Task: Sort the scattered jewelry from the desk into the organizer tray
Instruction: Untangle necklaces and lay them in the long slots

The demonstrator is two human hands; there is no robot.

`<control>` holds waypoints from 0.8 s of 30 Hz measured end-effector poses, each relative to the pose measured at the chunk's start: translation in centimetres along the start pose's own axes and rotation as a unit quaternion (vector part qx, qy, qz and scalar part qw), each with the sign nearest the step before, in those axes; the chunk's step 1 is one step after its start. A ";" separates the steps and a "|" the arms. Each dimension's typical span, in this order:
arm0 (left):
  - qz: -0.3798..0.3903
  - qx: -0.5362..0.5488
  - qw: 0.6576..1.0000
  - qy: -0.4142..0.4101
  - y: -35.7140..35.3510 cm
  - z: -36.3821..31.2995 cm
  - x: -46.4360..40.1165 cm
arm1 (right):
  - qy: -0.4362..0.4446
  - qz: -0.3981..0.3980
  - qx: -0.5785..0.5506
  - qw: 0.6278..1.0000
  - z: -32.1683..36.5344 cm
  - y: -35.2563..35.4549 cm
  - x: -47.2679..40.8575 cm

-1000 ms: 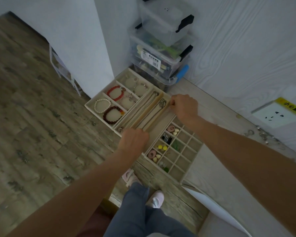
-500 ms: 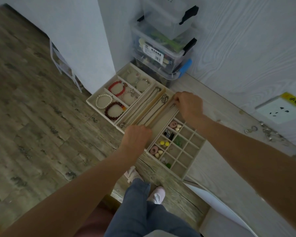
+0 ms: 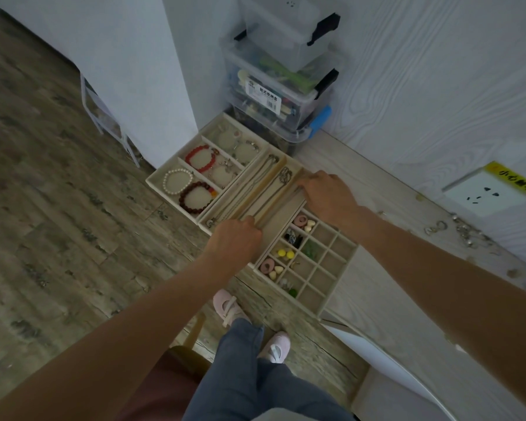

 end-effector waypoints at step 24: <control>0.033 -0.041 0.999 -0.008 0.5 0.0 -0.3 | -0.003 0.010 0.023 1.000 1.0 -0.7 0.0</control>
Point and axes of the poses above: each hand's wrist, its own x-axis away from the middle knuckle, its own y-axis out of the back of the hand, z = x × y, the point moved 6 cm from there along -x, towards the middle knuckle, and after that the axes turned 10 degrees about z, right-handed, at the moved point
